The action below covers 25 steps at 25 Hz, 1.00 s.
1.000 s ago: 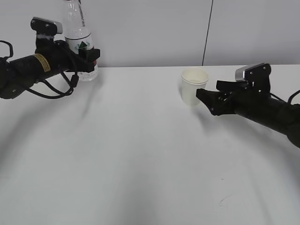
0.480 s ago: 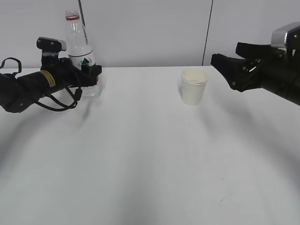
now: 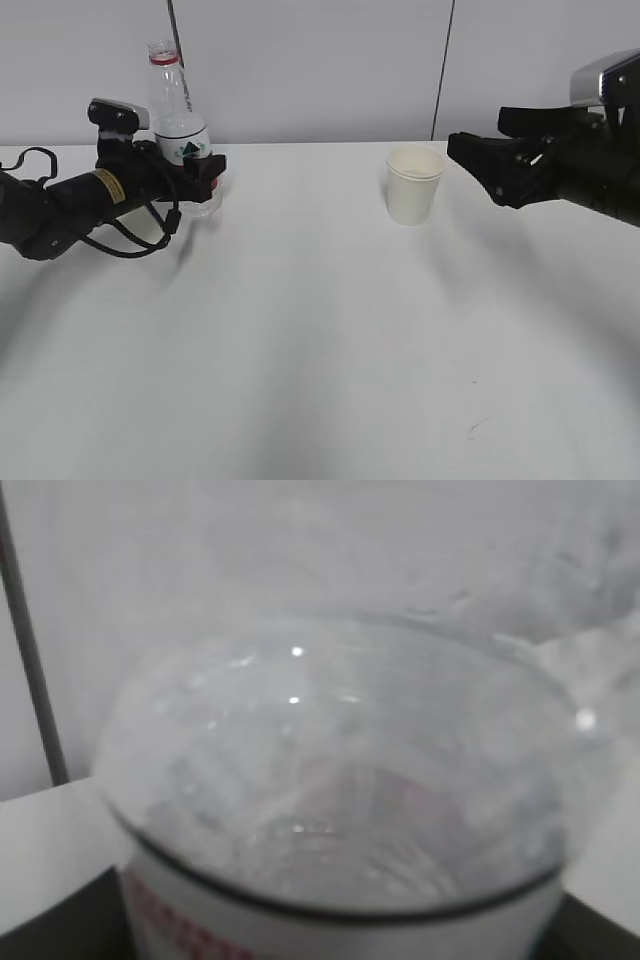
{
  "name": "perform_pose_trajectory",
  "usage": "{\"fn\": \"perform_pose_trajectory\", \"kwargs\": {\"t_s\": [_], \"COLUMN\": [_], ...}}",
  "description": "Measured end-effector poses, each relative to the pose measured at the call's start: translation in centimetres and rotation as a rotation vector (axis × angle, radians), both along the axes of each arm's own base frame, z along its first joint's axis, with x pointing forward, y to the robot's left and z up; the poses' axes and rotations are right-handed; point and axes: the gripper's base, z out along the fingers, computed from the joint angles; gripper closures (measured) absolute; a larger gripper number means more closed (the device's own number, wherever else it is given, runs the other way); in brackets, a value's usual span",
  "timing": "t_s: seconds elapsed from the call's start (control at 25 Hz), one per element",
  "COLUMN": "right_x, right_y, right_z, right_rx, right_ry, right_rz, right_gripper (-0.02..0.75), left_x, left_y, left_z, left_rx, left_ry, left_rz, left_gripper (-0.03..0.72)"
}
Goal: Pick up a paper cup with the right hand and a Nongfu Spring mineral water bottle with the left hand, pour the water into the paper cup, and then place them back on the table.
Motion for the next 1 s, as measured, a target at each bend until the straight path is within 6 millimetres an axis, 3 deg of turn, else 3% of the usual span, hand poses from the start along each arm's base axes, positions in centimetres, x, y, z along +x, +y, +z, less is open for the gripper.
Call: {"fn": "perform_pose_trajectory", "kwargs": {"t_s": [0.2, 0.32, 0.6, 1.0], "right_x": [-0.1, -0.1, -0.1, -0.1], "right_y": [0.0, 0.0, 0.1, 0.1], "right_z": [-0.3, -0.3, -0.3, -0.4], "right_rx": [-0.025, -0.027, -0.029, -0.033], "right_ry": [0.019, 0.019, 0.019, 0.021], "right_rz": [0.007, 0.01, 0.012, 0.015], "right_gripper": [0.132, 0.136, 0.141, 0.142], "left_x": [0.1, 0.2, 0.1, -2.7], "left_y": [0.1, 0.3, 0.3, 0.9], "left_z": [-0.1, 0.0, -0.2, 0.7], "left_rx": [-0.016, -0.032, -0.035, -0.03], "left_ry": [0.004, 0.008, 0.022, 0.084], "left_rz": [0.025, 0.05, 0.054, 0.063], "left_gripper": [0.108, 0.068, 0.056, 0.055]}}
